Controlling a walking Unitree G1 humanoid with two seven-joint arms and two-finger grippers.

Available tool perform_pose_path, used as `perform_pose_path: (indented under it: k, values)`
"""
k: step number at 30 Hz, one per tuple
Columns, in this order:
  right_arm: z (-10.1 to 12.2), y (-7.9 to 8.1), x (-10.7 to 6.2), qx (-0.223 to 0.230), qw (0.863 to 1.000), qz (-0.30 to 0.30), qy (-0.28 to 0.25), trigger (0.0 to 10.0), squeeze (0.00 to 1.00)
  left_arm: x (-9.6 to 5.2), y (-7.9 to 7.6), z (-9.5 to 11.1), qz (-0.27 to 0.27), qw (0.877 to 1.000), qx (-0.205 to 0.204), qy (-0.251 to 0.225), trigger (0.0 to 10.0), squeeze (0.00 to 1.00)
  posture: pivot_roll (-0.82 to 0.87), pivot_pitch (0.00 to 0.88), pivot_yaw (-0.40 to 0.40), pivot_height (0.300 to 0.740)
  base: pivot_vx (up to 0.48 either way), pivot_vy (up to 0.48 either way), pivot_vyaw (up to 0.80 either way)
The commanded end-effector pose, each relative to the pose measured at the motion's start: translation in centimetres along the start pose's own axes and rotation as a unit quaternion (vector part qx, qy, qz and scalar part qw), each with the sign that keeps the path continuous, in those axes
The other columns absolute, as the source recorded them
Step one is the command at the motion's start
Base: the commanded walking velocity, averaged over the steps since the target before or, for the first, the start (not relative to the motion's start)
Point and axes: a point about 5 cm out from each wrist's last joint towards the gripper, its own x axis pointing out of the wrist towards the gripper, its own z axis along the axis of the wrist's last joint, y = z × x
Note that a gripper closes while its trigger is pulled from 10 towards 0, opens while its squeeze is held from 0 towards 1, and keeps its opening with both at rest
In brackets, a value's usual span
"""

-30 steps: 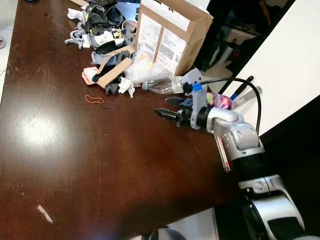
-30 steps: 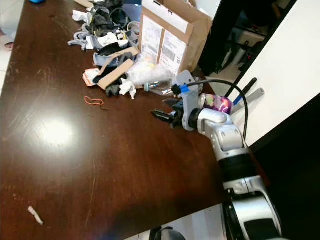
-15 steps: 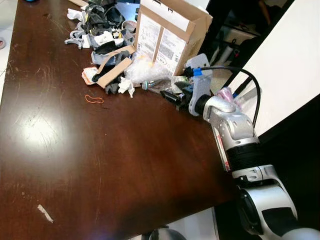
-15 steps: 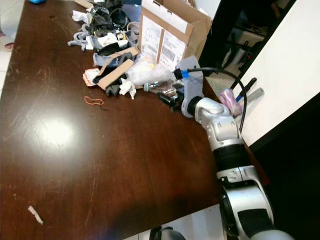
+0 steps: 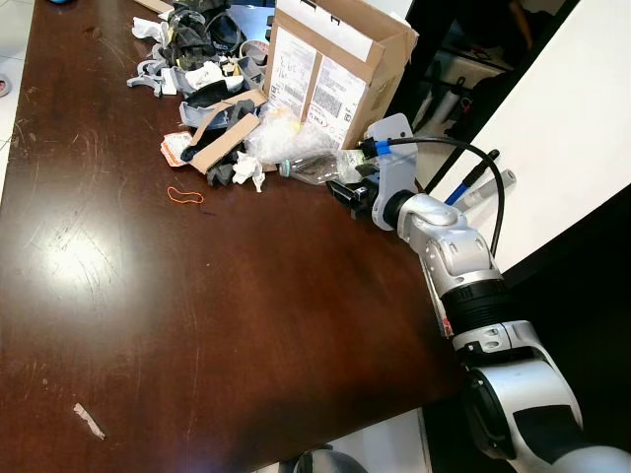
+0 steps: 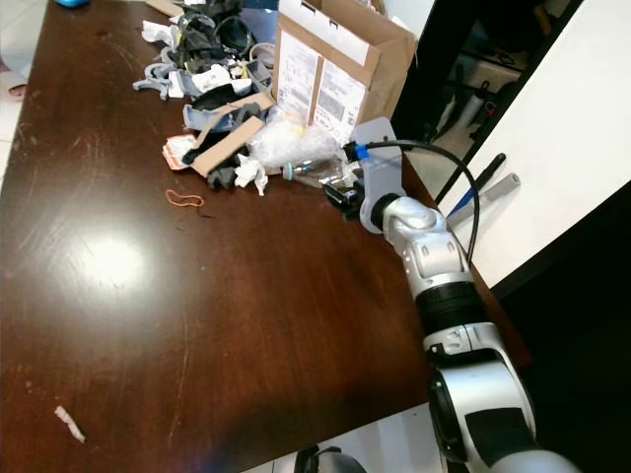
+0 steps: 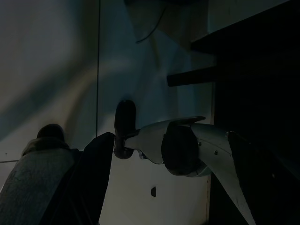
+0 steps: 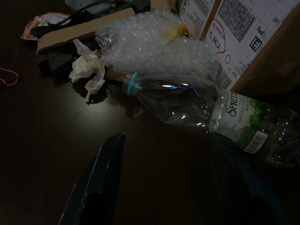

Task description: Picking trash to rubbish bin

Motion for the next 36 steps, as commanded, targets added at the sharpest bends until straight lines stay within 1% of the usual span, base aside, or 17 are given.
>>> perform_pose_path:
  k: [1, 18, 22, 26, 27, 28, 29, 30, 32, 33, 34, 35, 36]
  values:
    - [0.0, -0.6, -0.1, 0.0, 1.0, -0.013, -0.003, 10.0, 0.0, -1.3, -0.2, -4.3, 0.01, 0.997, -0.039, 0.072, 10.0, 0.0, 0.13, 0.193, -0.182, 0.74, 0.0, 0.0, 0.0]
    - [0.1, -0.7, 0.3, 0.004, 1.0, -0.023, -0.006, 10.0, 0.0, -1.1, -0.1, -3.8, 0.01, 0.997, -0.036, 0.069, 10.0, 0.0, 0.14, 0.182, -0.18, 0.74, 0.0, 0.0, 0.0]
    - [-0.2, -0.6, 0.3, 0.005, 1.0, -0.023, -0.003, 10.0, 0.0, -1.1, -0.1, -3.8, 0.01, 0.997, -0.036, 0.068, 10.0, 0.0, 0.14, 0.183, -0.177, 0.74, 0.0, 0.0, 0.0]
    - [-0.9, -0.3, 0.6, 0.017, 0.999, -0.03, 0.005, 10.0, 0.0, -1.1, -0.1, -3.8, 0.01, 0.997, -0.037, 0.068, 10.0, 0.0, 0.13, 0.183, -0.174, 0.74, 0.0, 0.0, 0.0]
    - [-2.0, -0.7, 0.8, 0.028, 0.998, -0.052, 0.023, 10.0, 0.71, -1.1, -0.2, -3.9, 0.01, 0.997, -0.036, 0.069, 10.0, 0.0, 0.13, 0.189, -0.174, 0.74, 0.0, 0.0, 0.0]
    - [-2.0, -0.7, 0.8, 0.028, 0.998, -0.052, 0.023, 10.0, 0.71, -1.1, -0.2, -3.9, 0.01, 0.997, -0.036, 0.069, 10.0, 0.0, 0.13, 0.189, -0.174, 0.74, 0.0, 0.0, 0.0]
    - [-3.0, -1.3, 0.7, 0.024, 0.996, -0.079, 0.045, 10.0, 1.0, -1.1, -0.2, -3.8, 0.01, 0.997, -0.036, 0.069, 10.0, 0.0, 0.14, 0.191, -0.176, 0.74, 0.0, 0.0, 0.0]
    - [-4.2, -2.3, 0.4, 0.014, 0.991, -0.115, 0.073, 10.0, 1.0, -1.1, -0.1, -3.8, 0.012, 0.997, -0.037, 0.068, 10.0, 0.0, 0.15, 0.192, -0.179, 0.74, 0.0, 0.0, 0.0]
    - [-5.5, -3.6, -0.3, -0.004, 0.982, -0.157, 0.105, 10.0, 1.0, -1.2, 0.0, -3.8, 0.015, 0.997, -0.04, 0.064, 10.0, 0.0, 0.16, 0.195, -0.183, 0.74, 0.0, 0.0, 0.0]
    - [-5.8, -4.0, -0.5, -0.01, 0.98, -0.167, 0.112, 10.0, 1.0, -1.2, 0.1, -3.8, 0.017, 0.997, -0.041, 0.063, 10.0, 0.0, 0.16, 0.195, -0.183, 0.74, 0.0, 0.0, 0.0]
    - [-5.8, -4.0, -0.5, -0.01, 0.98, -0.167, 0.112, 10.0, 1.0, -1.2, 0.1, -3.8, 0.017, 0.997, -0.041, 0.063, 10.0, 0.0, 0.16, 0.195, -0.183, 0.74, 0.0, 0.0, 0.0]
    - [-6.1, -5.3, -1.2, -0.003, 0.974, -0.19, 0.121, 10.0, 1.0, -1.3, 0.3, -3.9, 0.021, 0.997, -0.046, 0.061, 10.0, 0.0, 0.16, 0.197, -0.188, 0.74, 0.0, 0.0, 0.0]
    - [-6.1, -5.8, -1.5, -0.002, 0.972, -0.199, 0.125, 10.0, 1.0, -1.4, 0.3, -4.0, 0.023, 0.997, -0.049, 0.061, 10.0, 0.0, 0.16, 0.197, -0.188, 0.74, 0.0, 0.0, 0.0]
